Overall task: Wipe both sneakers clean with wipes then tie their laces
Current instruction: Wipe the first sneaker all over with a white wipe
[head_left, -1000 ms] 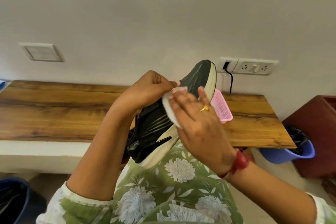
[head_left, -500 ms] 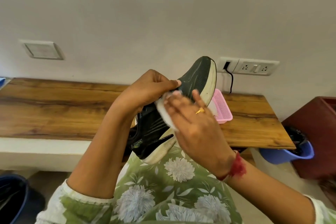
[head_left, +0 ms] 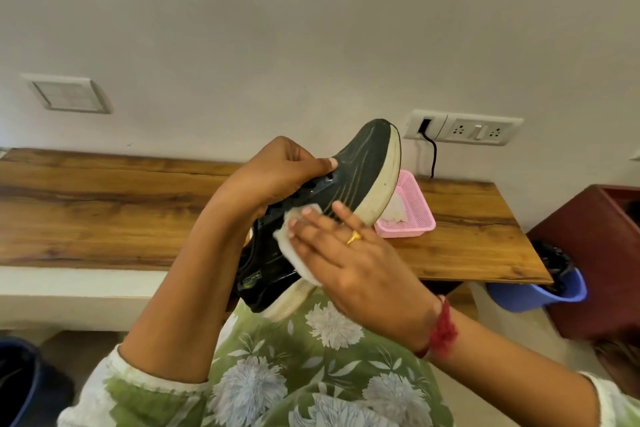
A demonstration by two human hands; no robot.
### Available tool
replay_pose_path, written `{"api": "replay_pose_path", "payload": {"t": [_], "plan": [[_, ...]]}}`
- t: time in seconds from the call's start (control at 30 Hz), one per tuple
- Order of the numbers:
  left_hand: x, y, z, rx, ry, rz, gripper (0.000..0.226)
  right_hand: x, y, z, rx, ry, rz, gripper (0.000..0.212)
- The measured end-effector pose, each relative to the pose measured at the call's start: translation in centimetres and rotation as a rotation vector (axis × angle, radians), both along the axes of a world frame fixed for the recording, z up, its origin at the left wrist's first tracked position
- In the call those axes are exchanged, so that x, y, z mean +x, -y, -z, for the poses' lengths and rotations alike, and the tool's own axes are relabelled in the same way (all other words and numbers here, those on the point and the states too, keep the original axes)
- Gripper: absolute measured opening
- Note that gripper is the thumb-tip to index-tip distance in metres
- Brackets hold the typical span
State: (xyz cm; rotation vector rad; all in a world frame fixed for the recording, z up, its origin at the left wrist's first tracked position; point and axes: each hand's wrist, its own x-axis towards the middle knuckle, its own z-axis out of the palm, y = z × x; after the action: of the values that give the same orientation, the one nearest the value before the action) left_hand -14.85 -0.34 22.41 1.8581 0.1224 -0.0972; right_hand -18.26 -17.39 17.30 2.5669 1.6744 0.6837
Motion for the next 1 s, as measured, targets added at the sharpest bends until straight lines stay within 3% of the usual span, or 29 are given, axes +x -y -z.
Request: {"api": "replay_pose_path", "payload": {"t": [0.17,0.3,0.43,0.57,0.7,0.77,1.0], "plan": [[-0.1,-0.2,-0.2,-0.033,0.013,-0.001,0.053,0.3,0.0,-0.7,0.13,-0.018,0.067,0.044],[0.0,0.0,-0.4,-0.026,0.0,-0.003,0.044,-0.7,-0.6,0.4,0.011,-0.007,-0.034,0.044],[-0.1,0.0,-0.3,-0.041,0.006,-0.02,0.051,0.0,-0.5,-0.6,0.107,-0.019,0.116,0.046],[-0.2,-0.1,-0.2,-0.047,-0.004,-0.031,0.043,-1.8,-1.3,0.0,-0.031,-0.1,-0.05,0.046],[-0.3,-0.4,0.0,0.008,-0.022,-0.041,0.051,0.4,0.5,-4.0,0.341,-0.086,0.176,0.043],[-0.4,-0.6,-0.1,0.014,-0.031,-0.051,0.054,1.8,1.3,-4.8,0.394,-0.02,0.25,0.04],[-0.9,-1.0,0.0,-0.045,-0.019,0.007,0.042,0.1,2.0,-0.2,0.028,0.0,0.042,0.045]]}}
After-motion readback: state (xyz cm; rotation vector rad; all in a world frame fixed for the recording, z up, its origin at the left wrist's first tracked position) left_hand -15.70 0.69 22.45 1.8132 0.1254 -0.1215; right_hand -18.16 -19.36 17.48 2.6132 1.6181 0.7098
